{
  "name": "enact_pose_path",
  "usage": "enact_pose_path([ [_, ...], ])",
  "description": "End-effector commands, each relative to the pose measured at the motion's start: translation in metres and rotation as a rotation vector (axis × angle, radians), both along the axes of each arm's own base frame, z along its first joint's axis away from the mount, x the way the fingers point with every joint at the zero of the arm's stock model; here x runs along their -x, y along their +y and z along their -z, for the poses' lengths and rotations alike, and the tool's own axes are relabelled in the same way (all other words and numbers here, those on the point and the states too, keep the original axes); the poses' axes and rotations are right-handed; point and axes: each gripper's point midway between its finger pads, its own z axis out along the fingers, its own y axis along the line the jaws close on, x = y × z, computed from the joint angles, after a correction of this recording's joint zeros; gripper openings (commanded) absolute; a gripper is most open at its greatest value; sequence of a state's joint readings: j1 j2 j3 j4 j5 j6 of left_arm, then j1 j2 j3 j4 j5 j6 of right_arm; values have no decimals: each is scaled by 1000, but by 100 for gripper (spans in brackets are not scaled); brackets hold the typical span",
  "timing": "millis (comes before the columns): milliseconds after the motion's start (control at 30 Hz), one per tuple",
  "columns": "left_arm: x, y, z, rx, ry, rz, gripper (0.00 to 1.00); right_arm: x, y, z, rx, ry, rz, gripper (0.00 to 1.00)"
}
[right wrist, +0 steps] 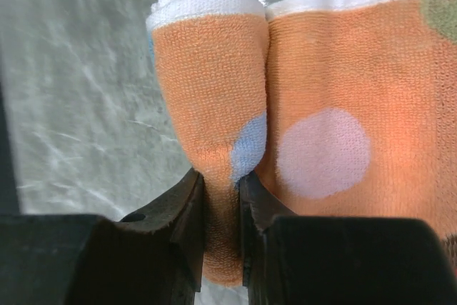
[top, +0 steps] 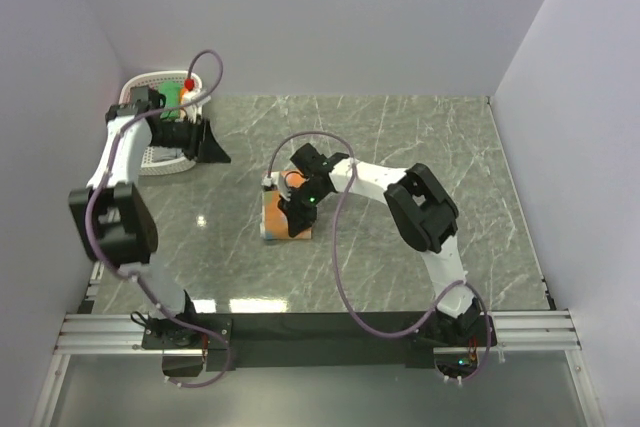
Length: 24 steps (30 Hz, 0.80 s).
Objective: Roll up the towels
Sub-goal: Roll the towel
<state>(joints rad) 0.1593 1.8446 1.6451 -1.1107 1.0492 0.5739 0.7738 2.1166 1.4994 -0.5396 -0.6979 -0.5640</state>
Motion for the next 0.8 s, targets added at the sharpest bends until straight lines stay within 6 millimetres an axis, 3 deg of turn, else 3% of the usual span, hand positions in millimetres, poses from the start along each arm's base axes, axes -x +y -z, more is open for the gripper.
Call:
enact_pose_path([
  [0, 18, 1, -12, -75, -148, -23, 48, 26, -21, 19, 87, 289, 16, 0],
  [67, 36, 7, -18, -170, -255, -25, 51, 24, -23, 20, 89, 387, 24, 0],
  [100, 47, 7, -2, -190, -249, -25, 53, 24, -24, 20, 92, 419, 29, 0],
  [167, 68, 5, -4, -277, -352, 27, 54, 26, -26, 23, 103, 508, 49, 0],
  [200, 83, 2, 14, -306, -350, 59, 55, 26, -26, 24, 104, 532, 54, 0],
  [267, 103, -15, 12, -365, -480, 152, 56, 27, -26, 28, 116, 583, 74, 0],
  [300, 117, -16, 37, -428, -461, 180, 56, 26, -25, 28, 111, 596, 80, 0],
  [333, 119, -35, 37, -442, -557, 239, 56, 28, -25, 31, 123, 619, 89, 0],
  [367, 135, -39, 49, -462, -593, 266, 57, 28, -24, 31, 126, 631, 96, 0],
  [400, 134, -41, 54, -507, -642, 267, 59, 26, -23, 32, 124, 646, 106, 0],
  [433, 132, -61, 50, -504, -749, 298, 59, 26, -22, 35, 138, 670, 121, 0],
  [467, 134, -67, 50, -510, -809, 305, 60, 26, -22, 37, 149, 682, 124, 0],
  [500, 142, -72, 69, -526, -822, 349, 60, 25, -21, 38, 155, 694, 128, 0],
  [633, 148, -107, 98, -580, -911, 480, 59, 28, -21, 45, 192, 806, 153, 0],
  [767, 144, -125, 113, -596, -937, 554, 59, 26, -21, 45, 188, 830, 178, 0],
])
